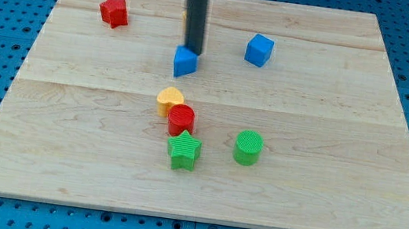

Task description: Slightly touch blue triangle and yellow hexagon

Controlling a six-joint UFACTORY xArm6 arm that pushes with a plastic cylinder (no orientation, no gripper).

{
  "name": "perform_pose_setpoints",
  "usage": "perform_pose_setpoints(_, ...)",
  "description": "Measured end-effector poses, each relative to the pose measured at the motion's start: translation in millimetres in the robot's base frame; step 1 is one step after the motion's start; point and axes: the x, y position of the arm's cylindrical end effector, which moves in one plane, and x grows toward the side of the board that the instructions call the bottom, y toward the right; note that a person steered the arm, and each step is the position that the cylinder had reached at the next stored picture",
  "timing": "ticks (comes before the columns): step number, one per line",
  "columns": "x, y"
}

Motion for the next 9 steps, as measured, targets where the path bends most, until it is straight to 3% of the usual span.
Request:
perform_pose_setpoints(2,8.8,-28.7)
perform_pose_setpoints(4,-61.6,-28.7)
perform_pose_setpoints(5,-75.6,-28.6)
perform_pose_setpoints(9,-78.4,8.7)
